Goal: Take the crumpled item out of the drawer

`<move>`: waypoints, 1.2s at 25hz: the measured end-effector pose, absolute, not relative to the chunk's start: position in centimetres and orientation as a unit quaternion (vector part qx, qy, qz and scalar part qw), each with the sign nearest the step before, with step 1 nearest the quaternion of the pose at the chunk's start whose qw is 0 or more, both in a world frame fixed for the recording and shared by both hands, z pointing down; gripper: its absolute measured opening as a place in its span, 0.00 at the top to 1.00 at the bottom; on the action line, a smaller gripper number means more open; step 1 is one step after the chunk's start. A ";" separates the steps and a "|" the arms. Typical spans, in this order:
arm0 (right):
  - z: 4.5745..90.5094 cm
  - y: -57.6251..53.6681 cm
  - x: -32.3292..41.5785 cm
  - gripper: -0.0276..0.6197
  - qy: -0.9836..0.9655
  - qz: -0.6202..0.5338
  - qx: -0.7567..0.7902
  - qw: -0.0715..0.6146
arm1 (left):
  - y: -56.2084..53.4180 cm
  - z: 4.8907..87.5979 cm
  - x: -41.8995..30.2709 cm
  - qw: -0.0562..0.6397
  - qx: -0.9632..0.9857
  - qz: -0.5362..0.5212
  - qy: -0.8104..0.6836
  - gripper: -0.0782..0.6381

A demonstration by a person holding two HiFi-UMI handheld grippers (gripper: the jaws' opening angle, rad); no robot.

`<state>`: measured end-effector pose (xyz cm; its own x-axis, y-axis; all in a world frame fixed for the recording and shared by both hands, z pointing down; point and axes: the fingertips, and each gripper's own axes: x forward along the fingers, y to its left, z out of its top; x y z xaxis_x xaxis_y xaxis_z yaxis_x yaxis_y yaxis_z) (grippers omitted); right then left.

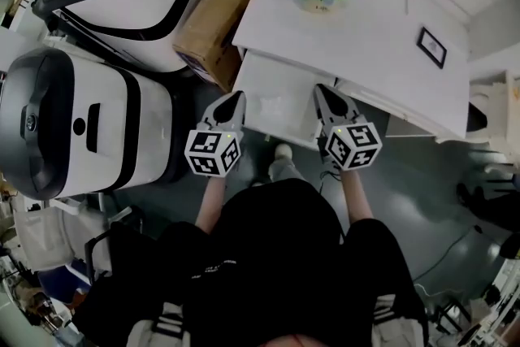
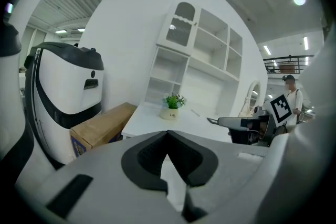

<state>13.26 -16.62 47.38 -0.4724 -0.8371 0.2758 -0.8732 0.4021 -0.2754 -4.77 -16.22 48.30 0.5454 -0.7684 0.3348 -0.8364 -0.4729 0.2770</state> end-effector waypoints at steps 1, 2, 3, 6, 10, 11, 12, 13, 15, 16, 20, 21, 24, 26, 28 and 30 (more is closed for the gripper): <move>48.0 -17.1 13.1 0.97 -0.838 0.198 0.505 0.053 | -16.6 48.9 -4.6 0.215 0.852 0.085 -0.470 0.89; 48.7 -17.5 12.9 0.97 -0.840 0.204 0.499 0.060 | -16.8 49.5 -4.4 0.225 0.849 0.089 -0.470 0.89; 49.4 -17.8 12.7 0.97 -0.843 0.210 0.491 0.067 | -17.0 50.2 -4.3 0.235 0.845 0.092 -0.471 0.89; 51.8 -18.5 12.0 0.97 -0.851 0.233 0.463 0.089 | -17.4 52.2 -4.0 0.260 0.834 0.105 -0.476 0.89; 54.6 -19.5 10.8 0.97 -0.858 0.252 0.431 0.120 | -18.0 54.1 -3.6 0.281 0.823 0.114 -0.481 0.89; 55.4 -19.8 10.5 0.97 -0.859 0.255 0.425 0.126 | -18.1 54.5 -3.5 0.285 0.821 0.116 -0.480 0.89; 56.1 -20.0 10.1 0.97 -0.859 0.260 0.420 0.132 | -18.2 54.8 -3.5 0.289 0.820 0.118 -0.480 0.89; 56.8 -20.1 9.8 0.97 -0.859 0.266 0.416 0.138 | -18.3 55.2 -3.5 0.294 0.818 0.120 -0.480 0.89; 58.3 -20.3 9.1 0.97 -0.857 0.280 0.406 0.148 | -18.5 55.9 -3.6 0.304 0.813 0.123 -0.480 0.89; 59.1 -20.5 8.9 0.97 -0.857 0.287 0.400 0.154 | -18.6 56.3 -3.7 0.309 0.811 0.124 -0.480 0.89; 62.6 -21.3 8.0 0.97 -0.851 0.315 0.378 0.184 | -19.5 57.6 -3.8 0.327 0.805 0.130 -0.478 0.89; 63.4 -21.5 7.8 0.97 -0.849 0.322 0.373 0.189 | -19.7 57.9 -3.9 0.332 0.803 0.133 -0.477 0.89; 66.0 -22.0 7.4 0.97 -0.844 0.343 0.360 0.203 | -20.4 58.7 -3.6 0.343 0.801 0.135 -0.472 0.89; 67.8 -22.3 7.1 0.97 -0.839 0.357 0.352 0.212 | -20.7 59.3 -3.4 0.349 0.800 0.135 -0.469 0.89; 69.6 -22.4 6.8 0.97 -0.834 0.369 0.345 0.220 | -20.9 60.0 -3.1 0.357 0.799 0.136 -0.465 0.89; 71.0 -22.4 6.5 0.97 -0.831 0.378 0.338 0.228 | -20.9 60.7 -2.8 0.365 0.797 0.138 -0.461 0.89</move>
<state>6.46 -22.44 71.04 -0.6668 -0.3899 0.6351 -0.7349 0.4856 -0.4735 -2.79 -20.87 60.74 0.5365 -0.6351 0.5557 -0.8357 -0.3086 0.4542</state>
